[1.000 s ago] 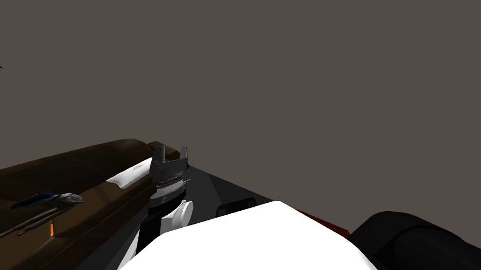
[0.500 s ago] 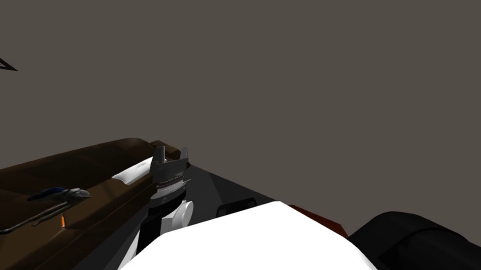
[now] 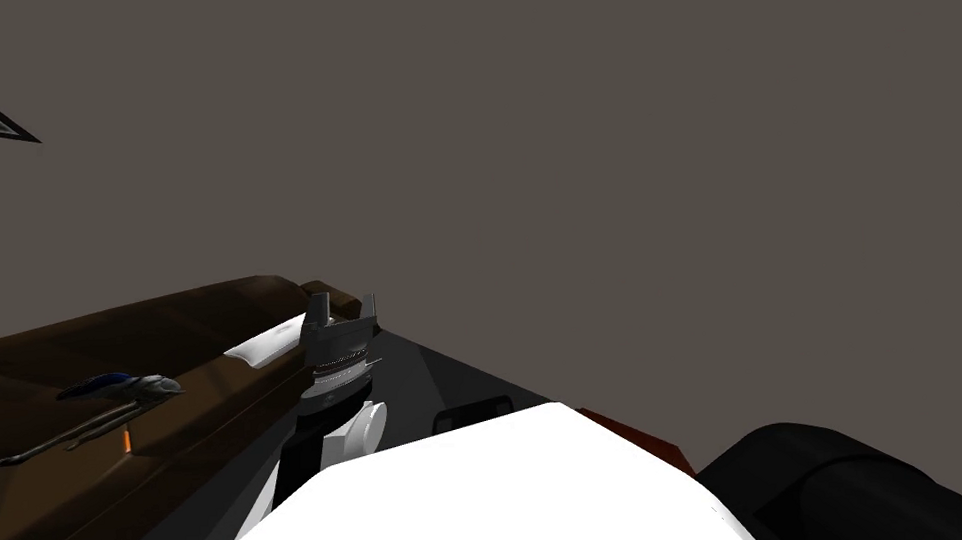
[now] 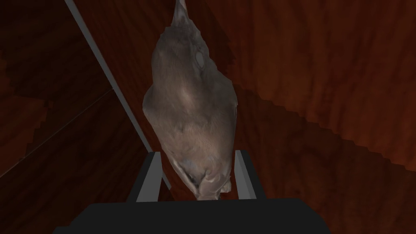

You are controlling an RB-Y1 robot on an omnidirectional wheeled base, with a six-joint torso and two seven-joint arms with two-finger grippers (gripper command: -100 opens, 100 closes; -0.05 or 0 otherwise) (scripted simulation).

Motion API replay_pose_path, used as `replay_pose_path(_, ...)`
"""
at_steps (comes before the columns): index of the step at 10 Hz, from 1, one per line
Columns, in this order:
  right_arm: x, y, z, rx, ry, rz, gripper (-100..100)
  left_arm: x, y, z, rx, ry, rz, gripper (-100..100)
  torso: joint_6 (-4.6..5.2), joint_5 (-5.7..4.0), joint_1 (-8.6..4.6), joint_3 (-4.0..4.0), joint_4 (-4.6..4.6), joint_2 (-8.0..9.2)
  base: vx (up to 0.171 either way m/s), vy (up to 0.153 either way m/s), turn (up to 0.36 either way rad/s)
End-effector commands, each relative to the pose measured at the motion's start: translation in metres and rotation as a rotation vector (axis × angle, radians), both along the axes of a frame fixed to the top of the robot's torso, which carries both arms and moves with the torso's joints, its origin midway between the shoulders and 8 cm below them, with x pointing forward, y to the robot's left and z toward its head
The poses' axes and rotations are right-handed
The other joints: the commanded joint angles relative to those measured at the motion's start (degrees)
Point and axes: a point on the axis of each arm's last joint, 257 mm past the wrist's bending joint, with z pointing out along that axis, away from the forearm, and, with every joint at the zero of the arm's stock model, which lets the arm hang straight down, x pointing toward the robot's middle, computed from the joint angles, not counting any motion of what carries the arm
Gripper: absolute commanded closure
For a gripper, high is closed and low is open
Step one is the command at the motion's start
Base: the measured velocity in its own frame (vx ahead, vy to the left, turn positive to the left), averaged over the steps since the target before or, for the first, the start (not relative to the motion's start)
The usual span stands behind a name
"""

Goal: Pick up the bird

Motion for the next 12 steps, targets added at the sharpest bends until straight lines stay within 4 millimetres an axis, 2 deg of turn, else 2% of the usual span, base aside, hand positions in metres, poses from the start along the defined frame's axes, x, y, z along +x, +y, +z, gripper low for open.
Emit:
replay_pose_path(1,0.0,0.0,0.0,0.0,0.0,0.0,100,0.0,0.0,0.0,0.0,0.0,0.0,0,0.0,0.0,0.0,0.0,0.0,0.0,0.0,0.0,0.0)
replay_pose_path(3,0.0,0.0,0.0,0.0,0.0,0.0,100,0.0,0.0,0.0,0.0,0.0,0.0,0,0.0,0.01,0.0,0.0,0.0,0.01,0.0,0.0,0.0)
replay_pose_path(4,0.0,0.0,0.0,0.0,0.0,-0.001,0,0.0,0.0,0.0,0.0,0.0,0.0,0,-0.01,0.02,0.0,0.0,0.0,0.01,0.0,0.0,0.0)
replay_pose_path(5,-0.013,0.001,0.005,0.005,-0.007,0.0,100,0.0,0.0,0.0,0.0,0.0,0.0,0,-0.01,0.02,0.0,0.0,0.0,0.01,0.069,0.015,-0.011)
replay_pose_path(7,-0.013,0.001,0.005,0.005,-0.007,0.0,100,0.0,0.0,0.0,0.0,0.0,0.0,0,-0.01,0.02,0.09,-0.13,-0.04,-0.24,0.062,0.026,-0.013)
replay_pose_path(9,-0.032,-0.002,0.015,0.006,-0.009,0.003,100,0.0,0.0,0.0,0.0,0.0,0.0,0,0.02,0.05,0.15,-0.11,-0.06,-0.19,0.069,0.04,-0.013)
replay_pose_path(12,-0.032,-0.002,0.014,0.007,-0.009,0.005,100,0.0,0.0,0.0,0.0,0.0,0.0,0,-0.03,0.05,0.09,-0.07,-0.03,-0.11,0.028,0.016,-0.003)
